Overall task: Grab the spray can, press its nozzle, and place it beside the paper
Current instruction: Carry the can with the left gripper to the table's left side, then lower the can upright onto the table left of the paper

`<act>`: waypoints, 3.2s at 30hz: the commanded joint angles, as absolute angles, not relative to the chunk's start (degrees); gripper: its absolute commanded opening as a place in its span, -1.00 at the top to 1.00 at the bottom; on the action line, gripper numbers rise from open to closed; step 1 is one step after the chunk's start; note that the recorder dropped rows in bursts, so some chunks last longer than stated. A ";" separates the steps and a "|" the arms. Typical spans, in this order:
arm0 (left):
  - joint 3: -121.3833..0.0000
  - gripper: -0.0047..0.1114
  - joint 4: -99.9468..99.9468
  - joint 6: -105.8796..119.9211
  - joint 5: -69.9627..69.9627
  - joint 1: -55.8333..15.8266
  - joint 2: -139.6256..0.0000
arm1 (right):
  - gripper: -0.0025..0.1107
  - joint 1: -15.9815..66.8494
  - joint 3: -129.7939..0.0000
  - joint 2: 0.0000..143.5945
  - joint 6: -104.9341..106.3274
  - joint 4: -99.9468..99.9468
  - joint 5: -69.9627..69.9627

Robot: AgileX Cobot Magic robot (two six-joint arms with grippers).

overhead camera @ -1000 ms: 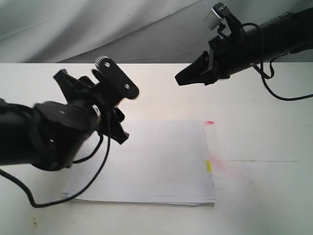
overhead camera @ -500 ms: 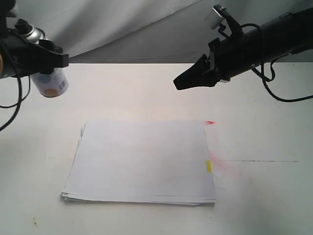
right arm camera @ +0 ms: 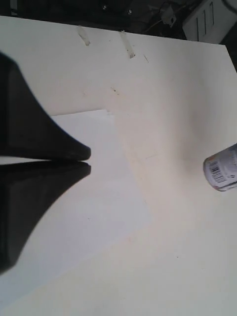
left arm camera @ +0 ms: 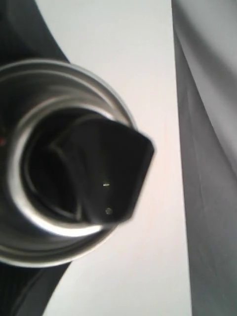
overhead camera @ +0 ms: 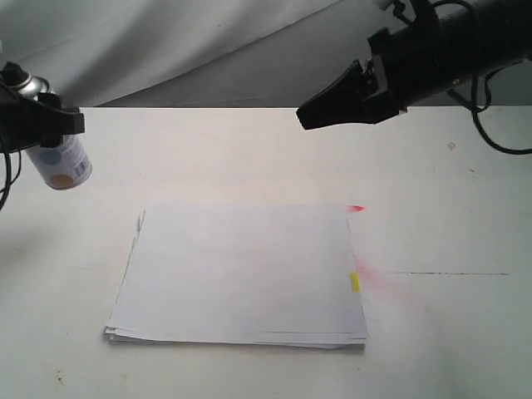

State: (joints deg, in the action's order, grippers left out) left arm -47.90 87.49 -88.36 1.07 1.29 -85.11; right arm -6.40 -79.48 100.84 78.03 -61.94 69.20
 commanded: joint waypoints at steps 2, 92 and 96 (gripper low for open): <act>-47.51 0.92 87.67 -86.45 1.68 1.40 -89.17 | 0.96 -6.77 -79.42 95.09 77.50 -61.96 69.96; -47.83 0.92 87.32 -89.47 3.11 1.04 -100.89 | 0.96 -6.77 -79.42 86.80 74.71 -60.80 69.30; -47.83 0.80 87.32 -89.47 3.09 1.04 -100.89 | 0.96 -6.77 -79.42 86.80 74.71 -60.80 69.30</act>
State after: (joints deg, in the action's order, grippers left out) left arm -48.19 87.27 -89.22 2.71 1.29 -101.45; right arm -6.40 -79.48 87.30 74.97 -60.59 69.50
